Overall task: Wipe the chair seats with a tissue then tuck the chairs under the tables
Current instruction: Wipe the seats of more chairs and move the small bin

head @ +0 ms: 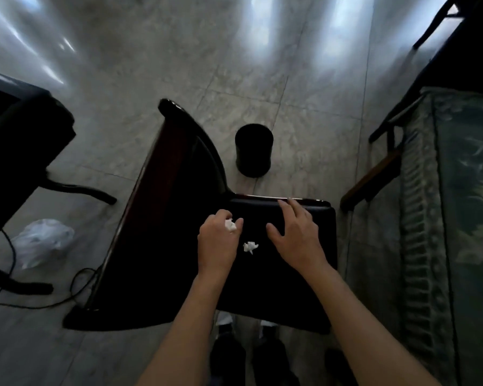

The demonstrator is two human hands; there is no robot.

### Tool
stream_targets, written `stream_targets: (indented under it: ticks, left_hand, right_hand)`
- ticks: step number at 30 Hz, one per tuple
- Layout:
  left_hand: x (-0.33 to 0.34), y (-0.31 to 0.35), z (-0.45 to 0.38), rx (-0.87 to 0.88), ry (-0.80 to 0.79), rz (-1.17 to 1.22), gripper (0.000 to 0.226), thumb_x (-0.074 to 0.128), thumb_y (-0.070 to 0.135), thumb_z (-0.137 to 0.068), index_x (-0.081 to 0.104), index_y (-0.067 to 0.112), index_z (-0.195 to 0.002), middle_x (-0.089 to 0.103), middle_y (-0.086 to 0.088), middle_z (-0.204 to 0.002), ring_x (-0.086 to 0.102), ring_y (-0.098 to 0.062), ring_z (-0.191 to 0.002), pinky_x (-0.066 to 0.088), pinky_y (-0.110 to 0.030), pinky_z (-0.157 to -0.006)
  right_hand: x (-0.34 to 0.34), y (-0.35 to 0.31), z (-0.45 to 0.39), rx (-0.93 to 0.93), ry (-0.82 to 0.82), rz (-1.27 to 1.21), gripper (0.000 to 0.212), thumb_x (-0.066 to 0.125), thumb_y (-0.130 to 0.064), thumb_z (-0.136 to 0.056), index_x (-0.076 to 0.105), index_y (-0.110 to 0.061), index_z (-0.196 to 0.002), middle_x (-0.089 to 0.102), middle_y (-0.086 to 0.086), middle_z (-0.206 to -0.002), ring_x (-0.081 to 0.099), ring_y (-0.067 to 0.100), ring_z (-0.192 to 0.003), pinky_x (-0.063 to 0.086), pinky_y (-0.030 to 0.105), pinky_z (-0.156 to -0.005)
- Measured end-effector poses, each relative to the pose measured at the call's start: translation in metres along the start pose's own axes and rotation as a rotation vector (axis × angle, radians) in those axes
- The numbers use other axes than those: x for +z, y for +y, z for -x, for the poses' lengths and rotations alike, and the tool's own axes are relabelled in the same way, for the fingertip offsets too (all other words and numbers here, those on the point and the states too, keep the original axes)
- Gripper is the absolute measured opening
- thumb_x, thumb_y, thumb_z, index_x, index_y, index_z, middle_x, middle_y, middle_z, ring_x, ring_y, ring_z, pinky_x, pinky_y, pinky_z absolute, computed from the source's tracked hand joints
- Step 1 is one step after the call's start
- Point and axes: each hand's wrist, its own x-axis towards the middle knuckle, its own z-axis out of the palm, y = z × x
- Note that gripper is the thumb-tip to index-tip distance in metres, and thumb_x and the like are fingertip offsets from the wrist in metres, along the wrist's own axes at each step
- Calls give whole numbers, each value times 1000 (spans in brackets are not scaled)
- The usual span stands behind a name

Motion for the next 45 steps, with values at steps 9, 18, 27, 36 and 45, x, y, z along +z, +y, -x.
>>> stream_targets:
  ticks: [9,18,27,36,45]
  left_hand:
    - [108,-95,-25,-254,-17,127,17,73,28,-83,71,12,-87,70,-4,-78,67,-23,-76,53,-32,-68]
    - [186,-167,-14,-641,-80,517,8,68,24,-88,66,19,-83,65,1,-69,60,-2,-51,47,-19,-46]
    - [215,-190,-4,-922,-20,843,16,61,-2,-83,68,10,-90,66,-6,-78,66,-11,-61,54,-23,-60]
    - [209,-202,-4,-1102,-102,1563,21,49,6,-97,56,6,-117,61,-22,-118,67,-34,-107,56,-45,-87]
    - [215,-189,3,-891,-211,1643,42,58,14,-86,55,13,-128,63,-14,-130,62,-32,-119,54,-44,-94]
  right_hand:
    - [134,50,-27,132,-153,-49,66,58,-42,-91,34,-20,-148,28,7,-157,27,29,-143,34,51,-112]
    - [233,84,-35,114,-221,0,58,60,-34,-92,40,-20,-144,33,10,-152,36,33,-135,40,52,-105]
    - [275,90,-51,16,-213,-28,22,55,-36,-95,59,-20,-110,41,3,-113,53,20,-87,56,40,-64]
    - [275,107,-49,116,-186,-263,2,66,-12,-88,66,-12,-90,54,2,-96,58,18,-82,50,26,-66]
    - [265,61,-25,464,-53,-822,9,73,-20,-84,66,-14,-85,70,0,-79,68,12,-73,56,29,-64]
